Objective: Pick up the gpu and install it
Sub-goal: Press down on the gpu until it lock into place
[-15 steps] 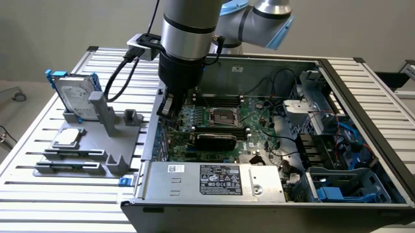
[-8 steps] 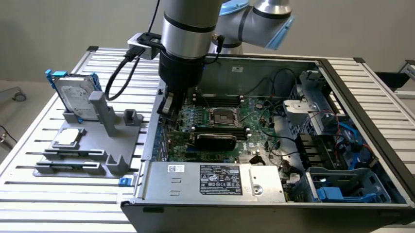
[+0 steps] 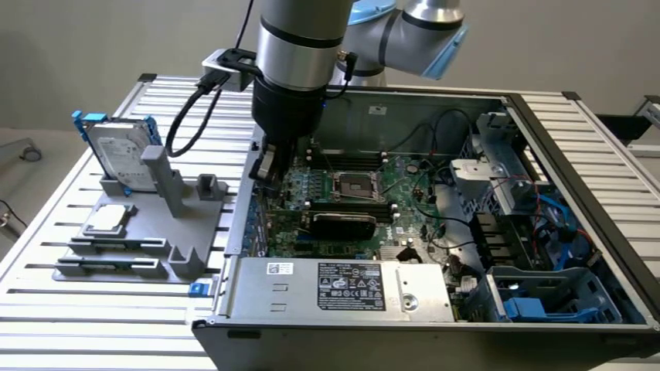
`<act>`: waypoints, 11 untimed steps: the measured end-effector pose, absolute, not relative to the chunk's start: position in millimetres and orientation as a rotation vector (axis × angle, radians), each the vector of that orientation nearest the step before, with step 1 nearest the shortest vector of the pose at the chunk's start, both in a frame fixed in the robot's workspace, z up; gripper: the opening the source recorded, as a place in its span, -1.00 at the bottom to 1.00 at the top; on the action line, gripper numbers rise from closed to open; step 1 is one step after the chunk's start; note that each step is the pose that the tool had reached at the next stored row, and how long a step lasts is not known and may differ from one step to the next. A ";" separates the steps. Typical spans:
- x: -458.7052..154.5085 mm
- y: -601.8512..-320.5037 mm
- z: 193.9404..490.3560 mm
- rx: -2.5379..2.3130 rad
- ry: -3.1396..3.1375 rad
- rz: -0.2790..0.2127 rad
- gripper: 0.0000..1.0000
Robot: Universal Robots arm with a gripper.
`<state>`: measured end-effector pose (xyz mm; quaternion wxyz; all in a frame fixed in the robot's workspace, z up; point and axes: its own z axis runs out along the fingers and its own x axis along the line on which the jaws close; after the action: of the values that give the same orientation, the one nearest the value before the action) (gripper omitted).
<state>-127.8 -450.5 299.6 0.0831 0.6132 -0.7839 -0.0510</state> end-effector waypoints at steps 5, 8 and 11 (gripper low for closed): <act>-127.8 -450.6 299.8 1.830 -2.340 -0.152 -0.79; -127.8 -450.5 299.7 1.830 -2.340 -0.151 -0.79; -127.8 -450.6 298.9 1.830 -2.339 -0.150 -0.79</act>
<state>-127.8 -450.6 298.9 0.0838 0.6131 -0.7839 -0.0503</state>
